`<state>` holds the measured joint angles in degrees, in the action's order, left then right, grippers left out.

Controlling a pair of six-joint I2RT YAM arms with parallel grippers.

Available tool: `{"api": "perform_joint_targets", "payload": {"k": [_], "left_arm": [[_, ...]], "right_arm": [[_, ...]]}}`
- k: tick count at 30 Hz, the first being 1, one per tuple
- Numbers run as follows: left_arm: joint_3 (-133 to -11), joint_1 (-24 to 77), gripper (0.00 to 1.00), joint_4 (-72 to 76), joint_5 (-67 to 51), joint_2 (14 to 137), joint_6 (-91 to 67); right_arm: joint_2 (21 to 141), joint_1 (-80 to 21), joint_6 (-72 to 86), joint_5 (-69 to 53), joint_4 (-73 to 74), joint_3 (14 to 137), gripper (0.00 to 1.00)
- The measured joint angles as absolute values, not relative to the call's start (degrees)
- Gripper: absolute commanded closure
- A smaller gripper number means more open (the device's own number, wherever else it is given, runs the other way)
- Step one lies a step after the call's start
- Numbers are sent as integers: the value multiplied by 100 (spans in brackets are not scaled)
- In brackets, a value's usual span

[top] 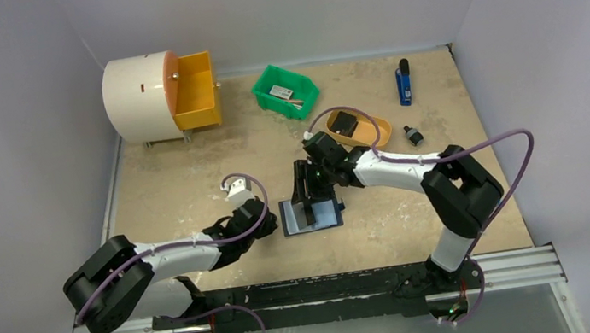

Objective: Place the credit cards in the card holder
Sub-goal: Insert the credit card into the card holder.

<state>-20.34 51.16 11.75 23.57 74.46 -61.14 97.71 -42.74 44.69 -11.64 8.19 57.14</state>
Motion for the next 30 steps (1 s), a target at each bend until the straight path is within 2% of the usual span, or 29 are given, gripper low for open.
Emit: {"api": "perform_joint_targets", "payload": {"k": [4,7,9,14,19,30], "left_arm": [[-2034,5116,100,1151,2359,7435,-6114],[-2034,5116,100,1140,2362,7432,-6112],[-2036,5116,100,1135,2364,7432,-6110],[-2040,5116,100,1127,2364,7432,-6110],[-2043,5116,100,1127,2364,7435,-6110],[-2045,5116,100,1127,2364,7437,-6110]], "right_arm": [[9657,-4274,4287,-869,1098,5830,40],[9620,-4274,4213,-698,1251,5854,44],[9590,-4274,4178,-646,1350,5854,50],[9472,-4274,4069,-545,1444,5839,74],[9454,-4274,3983,-543,1468,5697,87],[9537,-4281,3804,-440,1636,5686,95]]}}
